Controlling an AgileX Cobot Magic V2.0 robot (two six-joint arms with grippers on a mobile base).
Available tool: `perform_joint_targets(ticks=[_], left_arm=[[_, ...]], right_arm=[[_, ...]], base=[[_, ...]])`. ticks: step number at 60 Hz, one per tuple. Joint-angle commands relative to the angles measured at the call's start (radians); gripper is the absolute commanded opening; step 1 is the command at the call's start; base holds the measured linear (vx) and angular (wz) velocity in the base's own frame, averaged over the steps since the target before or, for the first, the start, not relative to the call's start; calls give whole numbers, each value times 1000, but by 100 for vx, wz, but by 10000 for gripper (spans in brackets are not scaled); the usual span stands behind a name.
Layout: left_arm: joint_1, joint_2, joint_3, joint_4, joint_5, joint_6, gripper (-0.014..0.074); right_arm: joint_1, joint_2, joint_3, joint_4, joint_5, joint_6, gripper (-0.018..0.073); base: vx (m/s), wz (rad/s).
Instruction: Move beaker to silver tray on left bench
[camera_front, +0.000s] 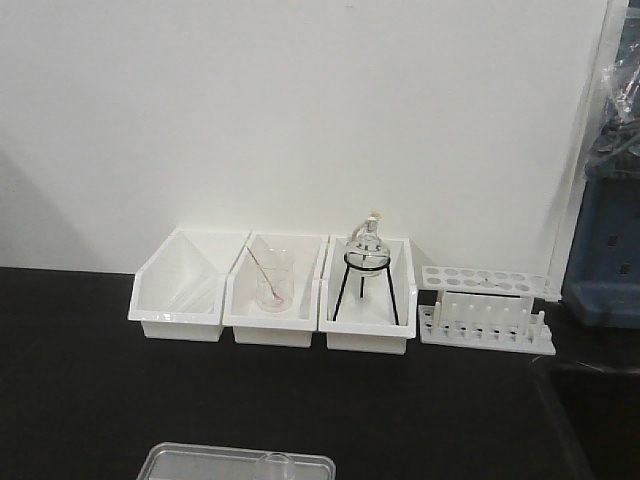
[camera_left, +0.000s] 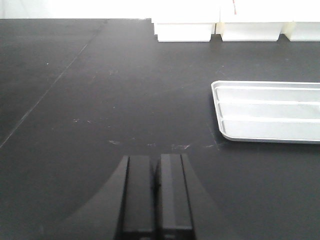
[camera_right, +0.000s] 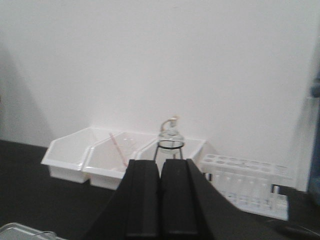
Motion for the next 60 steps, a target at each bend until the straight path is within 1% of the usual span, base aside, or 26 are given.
perform_joint_targets(ticks=[1,6,11,16,18,21,60], left_arm=[[-3,-7,20,-8,-79,-1,1],[-3,-7,20,-8,-79,-1,1],[-3,-7,20,-8,-79,-1,1],[-3,-7,20,-8,-79,-1,1],[-3,-7,20,-8,-79,-1,1],[-3,-7,20,-8,-79,-1,1],[-3,-7,20,-8,-79,-1,1]], right_arm=[[-79,-90,64,47,-94,-86,-17],[-141,-176,135,47,-35,-131,-17],[-209,-245,195,55,41,-113,-15],[-261,-240,264,55,30,-92,-15],[-266,-243,279,55,24,-91,-15],[-269,-243,273,58,62,-90,-14],[-269,-242,275,56,58,-92,-13]], base=[[0,0],[0,0],[0,0],[0,0],[0,0],[0,1],[0,0]])
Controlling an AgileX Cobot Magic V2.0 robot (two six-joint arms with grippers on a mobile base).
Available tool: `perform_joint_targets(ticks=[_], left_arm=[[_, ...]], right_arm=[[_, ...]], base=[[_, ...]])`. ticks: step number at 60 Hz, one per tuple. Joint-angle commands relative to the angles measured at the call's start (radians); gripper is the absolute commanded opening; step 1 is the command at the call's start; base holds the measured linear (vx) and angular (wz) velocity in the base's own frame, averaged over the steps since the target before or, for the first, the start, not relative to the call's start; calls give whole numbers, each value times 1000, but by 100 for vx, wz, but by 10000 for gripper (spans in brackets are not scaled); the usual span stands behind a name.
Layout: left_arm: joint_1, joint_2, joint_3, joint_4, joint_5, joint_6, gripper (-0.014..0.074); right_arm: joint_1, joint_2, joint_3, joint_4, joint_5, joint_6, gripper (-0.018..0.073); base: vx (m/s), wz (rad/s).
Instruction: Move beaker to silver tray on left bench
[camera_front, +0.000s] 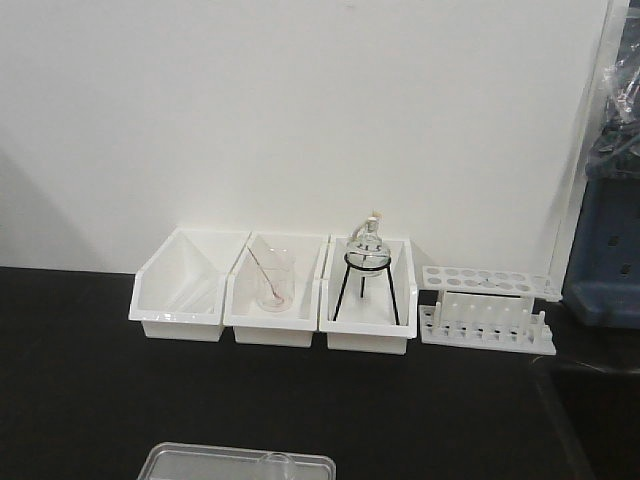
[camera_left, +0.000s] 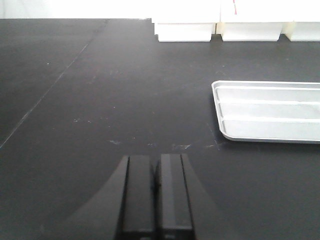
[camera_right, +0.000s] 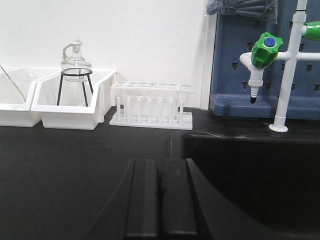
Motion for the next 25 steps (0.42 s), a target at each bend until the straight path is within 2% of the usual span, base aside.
perform_joint_targets(ticks=[1,25], left_arm=[[-3,-7,20,-8,-79,-1,1],[-3,-7,20,-8,-79,-1,1]], right_arm=[[-6,-12,5,-3,-80,2,-13],[-6,-12,5,-3,-80,2,-13]], base=[[0,0],[0,0]])
